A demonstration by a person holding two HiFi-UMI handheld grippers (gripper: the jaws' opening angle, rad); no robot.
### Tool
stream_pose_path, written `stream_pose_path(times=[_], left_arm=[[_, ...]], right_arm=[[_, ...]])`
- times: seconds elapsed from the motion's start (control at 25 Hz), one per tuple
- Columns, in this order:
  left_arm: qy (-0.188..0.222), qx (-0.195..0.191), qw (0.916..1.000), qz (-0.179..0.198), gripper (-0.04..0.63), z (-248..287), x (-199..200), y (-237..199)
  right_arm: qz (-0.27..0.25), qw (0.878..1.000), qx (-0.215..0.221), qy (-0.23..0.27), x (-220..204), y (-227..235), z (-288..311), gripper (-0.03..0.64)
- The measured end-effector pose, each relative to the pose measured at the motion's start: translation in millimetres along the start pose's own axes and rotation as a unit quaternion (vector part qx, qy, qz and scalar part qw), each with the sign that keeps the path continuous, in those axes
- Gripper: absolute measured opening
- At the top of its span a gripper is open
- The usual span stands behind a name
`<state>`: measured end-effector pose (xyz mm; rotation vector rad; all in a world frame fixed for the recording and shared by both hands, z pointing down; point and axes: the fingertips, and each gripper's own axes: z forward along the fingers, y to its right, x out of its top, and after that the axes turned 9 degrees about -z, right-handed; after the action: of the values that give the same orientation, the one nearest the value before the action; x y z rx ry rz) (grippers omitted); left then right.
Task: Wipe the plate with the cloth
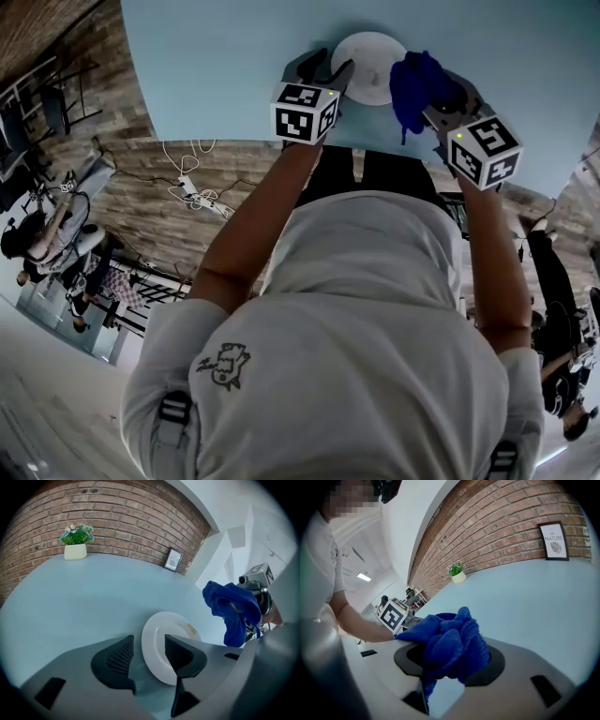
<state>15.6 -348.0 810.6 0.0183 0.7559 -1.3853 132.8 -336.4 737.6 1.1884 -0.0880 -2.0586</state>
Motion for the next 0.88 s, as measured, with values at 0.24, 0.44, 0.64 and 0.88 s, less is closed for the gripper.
stream_pose_path(times=[0.24,0.44,0.64,0.88], left_arm=[[0.019,-0.02,0.9996,0.006,0.196,-26,1,21],[0.061,-0.052,0.9957,0.047,0.195,-82,15,54],[0.115,-0.101,0.9846,0.084,0.164,-160,40,102],[0.176,-0.163,0.9642,0.112,0.008,-269,61,149]], right_arm=[[-0.021,1.0,-0.017,0.012,6,-16,-16,0.169],[-0.057,0.997,-0.042,0.039,25,-50,-44,0.169],[-0.105,0.988,-0.076,0.082,78,-91,-90,0.169],[-0.154,0.97,-0.127,0.136,139,-158,-163,0.169]])
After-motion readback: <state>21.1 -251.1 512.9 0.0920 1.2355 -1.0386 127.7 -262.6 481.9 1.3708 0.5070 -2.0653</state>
